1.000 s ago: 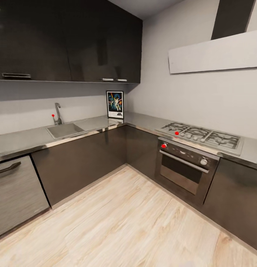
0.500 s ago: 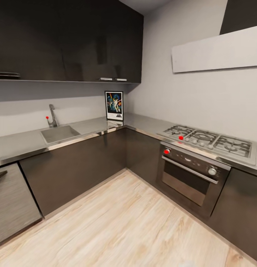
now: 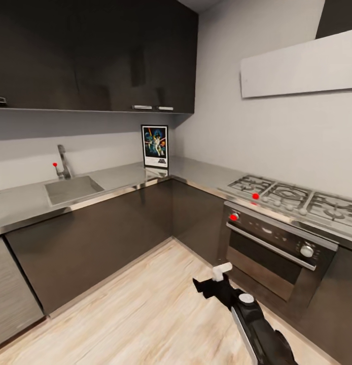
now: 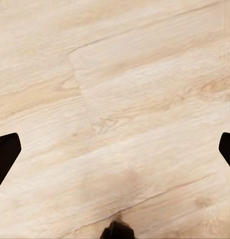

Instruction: Pick up the poster from the kitchen countertop and hang it on one of the wall nails in the kitchen.

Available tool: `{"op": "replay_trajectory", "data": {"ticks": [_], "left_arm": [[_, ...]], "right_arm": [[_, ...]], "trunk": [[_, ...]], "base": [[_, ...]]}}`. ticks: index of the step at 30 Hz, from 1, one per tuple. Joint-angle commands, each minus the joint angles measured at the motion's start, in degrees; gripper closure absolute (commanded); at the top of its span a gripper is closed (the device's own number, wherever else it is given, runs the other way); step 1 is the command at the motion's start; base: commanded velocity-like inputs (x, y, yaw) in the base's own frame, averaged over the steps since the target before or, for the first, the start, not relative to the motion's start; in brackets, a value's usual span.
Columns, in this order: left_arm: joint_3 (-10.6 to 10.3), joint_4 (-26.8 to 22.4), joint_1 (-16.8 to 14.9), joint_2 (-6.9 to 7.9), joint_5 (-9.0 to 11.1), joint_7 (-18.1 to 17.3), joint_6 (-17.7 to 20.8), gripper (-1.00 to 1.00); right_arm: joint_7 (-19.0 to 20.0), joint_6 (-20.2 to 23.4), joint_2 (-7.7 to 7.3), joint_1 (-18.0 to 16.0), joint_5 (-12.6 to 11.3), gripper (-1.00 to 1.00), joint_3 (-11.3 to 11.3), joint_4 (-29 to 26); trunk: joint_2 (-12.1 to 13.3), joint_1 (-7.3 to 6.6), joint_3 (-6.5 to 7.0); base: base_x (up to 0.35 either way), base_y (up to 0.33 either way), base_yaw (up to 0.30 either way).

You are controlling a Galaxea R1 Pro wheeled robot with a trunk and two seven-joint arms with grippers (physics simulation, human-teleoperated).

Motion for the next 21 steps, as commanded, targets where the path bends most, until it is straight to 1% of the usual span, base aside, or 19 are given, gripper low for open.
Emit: {"op": "replay_trajectory", "data": {"ticks": [1, 3, 4, 9, 10, 13, 14, 17, 19, 20, 21], "left_arm": [[0.36, 0.51, 0.02, 0.07, 1.18, -0.07, -0.39, -1.0], [0.91, 1.31, 0.02, 0.16, 2.24, -0.19, -1.0, -1.0], [1.27, 1.86, 0.02, 0.18, 2.92, -0.26, -1.42, -1.0], [1.74, 2.51, 0.02, 0.21, 3.74, -0.35, -1.93, -1.0], [1.83, 2.62, 0.02, 0.25, 3.88, -0.37, -2.01, -1.0], [1.9, 2.75, 0.02, 0.28, 3.97, -0.38, -2.07, -1.0], [1.93, 2.81, 0.02, 0.29, 4.0, -0.39, -2.08, -1.0], [1.96, 3.31, 0.02, 0.29, 4.04, -0.41, -2.08, -1.0], [1.97, 4.36, 0.02, 0.3, 4.08, -0.6, -2.08, -1.0], [1.97, 5.6, 0.02, 0.32, 4.11, -1.09, -2.08, -1.0], [1.98, 6.12, 0.02, 0.34, 4.14, -1.48, -2.08, -1.0]], "right_arm": [[1.61, 2.05, 0.1, -1.88, 0.32, -1.0, -0.02, -0.67], [3.41, 5.43, 0.21, -5.31, -0.28, -1.0, 0.05, -1.48], [4.54, 8.42, 0.28, -8.56, -1.15, -1.0, 0.09, -1.95], [5.85, 13.26, 0.37, -15.2, -3.87, -1.0, 0.13, -1.82], [6.06, 14.56, 0.38, -17.48, -4.5, -1.0, 0.13, -1.1], [6.24, 16.13, 0.42, -20.69, -5.06, -1.0, 0.15, 0.33], [6.31, 16.93, 0.45, -22.55, -5.29, -1.0, 0.15, 1.35], [6.37, 17.64, 0.47, -25.17, -5.5, -1.0, 0.12, 3.21], [6.39, 17.91, 0.48, -26.88, -5.57, -1.0, 0.1, 4.65], [6.4, 18.08, 0.49, -28.57, -5.62, -1.0, 0.1, 6.23], [6.41, 18.14, 0.49, -29.4, -5.64, -1.0, 0.09, 7.06]], "trunk": [[-0.03, 0.04, -0.05], [-0.03, 0.04, -0.05], [-0.03, 0.04, -0.05], [-0.03, 0.04, -0.05], [-0.03, 0.04, -0.05], [-0.03, 0.04, -0.05], [-0.03, 0.04, -0.05], [-0.03, 0.04, -0.05], [-0.03, 0.04, -0.05], [-0.03, 0.04, -0.05], [-0.03, 0.04, -0.05]], "base": [[0.338, 0.0, 0.0], [0.338, 0.0, 0.0], [0.338, 0.0, 0.0], [0.338, 0.0, 0.0], [0.338, 0.0, 0.0], [0.338, 0.0, 0.0], [0.338, 0.0, 0.0], [0.338, 0.0, 0.0], [0.338, 0.0, 0.0], [0.338, 0.0, 0.0], [0.338, 0.0, 0.0]]}}
